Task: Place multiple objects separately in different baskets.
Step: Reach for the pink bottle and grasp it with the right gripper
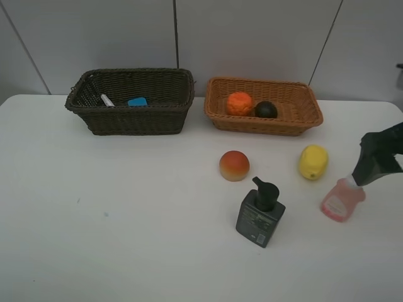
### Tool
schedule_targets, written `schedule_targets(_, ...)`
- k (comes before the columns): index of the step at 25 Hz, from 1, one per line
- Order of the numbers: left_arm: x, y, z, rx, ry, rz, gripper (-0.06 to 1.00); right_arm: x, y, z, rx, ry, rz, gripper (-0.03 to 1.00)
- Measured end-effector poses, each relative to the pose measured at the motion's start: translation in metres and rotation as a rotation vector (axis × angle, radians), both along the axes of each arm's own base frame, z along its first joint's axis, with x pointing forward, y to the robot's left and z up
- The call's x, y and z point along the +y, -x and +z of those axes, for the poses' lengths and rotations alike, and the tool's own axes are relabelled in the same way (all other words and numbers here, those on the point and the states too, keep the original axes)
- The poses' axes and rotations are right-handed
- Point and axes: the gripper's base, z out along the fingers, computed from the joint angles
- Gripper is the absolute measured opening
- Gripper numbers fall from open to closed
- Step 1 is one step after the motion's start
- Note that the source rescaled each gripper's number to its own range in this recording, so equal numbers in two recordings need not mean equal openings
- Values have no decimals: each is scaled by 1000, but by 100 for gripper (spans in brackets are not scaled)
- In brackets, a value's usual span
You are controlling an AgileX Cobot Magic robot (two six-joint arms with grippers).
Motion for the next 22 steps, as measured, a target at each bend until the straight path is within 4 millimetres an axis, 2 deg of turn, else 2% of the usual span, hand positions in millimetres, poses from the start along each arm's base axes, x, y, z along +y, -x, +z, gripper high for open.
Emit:
schedule_targets(4, 0, 0, 0, 0, 0, 0, 100, 13, -9, -15, 49, 24, 80, 100)
schedule_targets(10, 0, 0, 0, 0, 0, 0, 100, 11, -22, -33, 99, 103, 115, 100)
schedule_targets(22, 0, 0, 0, 0, 0, 0, 100, 15, -41, -56, 91, 124, 149, 100)
